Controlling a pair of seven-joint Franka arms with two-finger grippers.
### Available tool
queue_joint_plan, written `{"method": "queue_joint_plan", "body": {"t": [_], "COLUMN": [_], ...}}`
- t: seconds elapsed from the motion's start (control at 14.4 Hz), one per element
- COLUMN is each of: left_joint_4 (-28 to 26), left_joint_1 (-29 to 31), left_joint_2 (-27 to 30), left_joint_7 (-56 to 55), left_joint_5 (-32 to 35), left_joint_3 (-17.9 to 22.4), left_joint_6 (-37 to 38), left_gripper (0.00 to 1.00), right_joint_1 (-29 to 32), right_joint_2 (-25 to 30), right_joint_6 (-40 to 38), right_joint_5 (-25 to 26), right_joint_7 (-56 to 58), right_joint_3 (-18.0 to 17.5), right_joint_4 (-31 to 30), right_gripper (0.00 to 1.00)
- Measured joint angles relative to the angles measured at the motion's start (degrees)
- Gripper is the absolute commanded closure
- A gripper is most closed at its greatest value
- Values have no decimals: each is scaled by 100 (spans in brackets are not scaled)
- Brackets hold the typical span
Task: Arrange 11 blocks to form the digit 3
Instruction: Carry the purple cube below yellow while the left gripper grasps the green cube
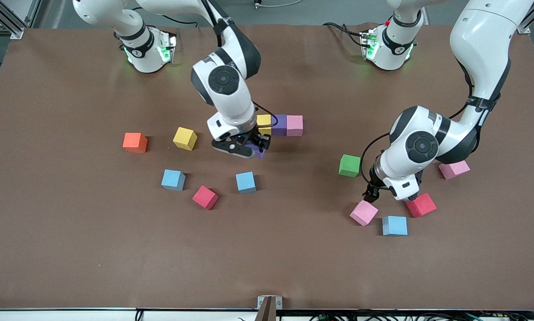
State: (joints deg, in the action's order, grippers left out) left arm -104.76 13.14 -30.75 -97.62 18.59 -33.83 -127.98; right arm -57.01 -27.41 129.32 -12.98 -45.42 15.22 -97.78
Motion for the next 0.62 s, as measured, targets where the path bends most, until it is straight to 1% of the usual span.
{"method": "queue_joint_plan", "body": {"t": [0.21,0.35,0.62], "left_joint_4": [0,-20,-167], "left_joint_1": [-2,-3,-9], "left_joint_2": [-67,-83,-92], "left_joint_7": [-152,-268,-458], "left_joint_5": [0,0,0], "left_joint_3": [-1,-1,-6], "left_joint_6": [5,36,71], "left_gripper": [0,0,0], "right_joint_1": [-71,-70,-91], "right_joint_2": [-187,-290,-538], "right_joint_6": [0,-4,-11], "right_joint_5": [4,10,11], "right_joint_7": [1216,1437,1437], "right_joint_3": [4,15,10], "right_joint_4": [33,40,42], "right_gripper": [100,100,100]}}
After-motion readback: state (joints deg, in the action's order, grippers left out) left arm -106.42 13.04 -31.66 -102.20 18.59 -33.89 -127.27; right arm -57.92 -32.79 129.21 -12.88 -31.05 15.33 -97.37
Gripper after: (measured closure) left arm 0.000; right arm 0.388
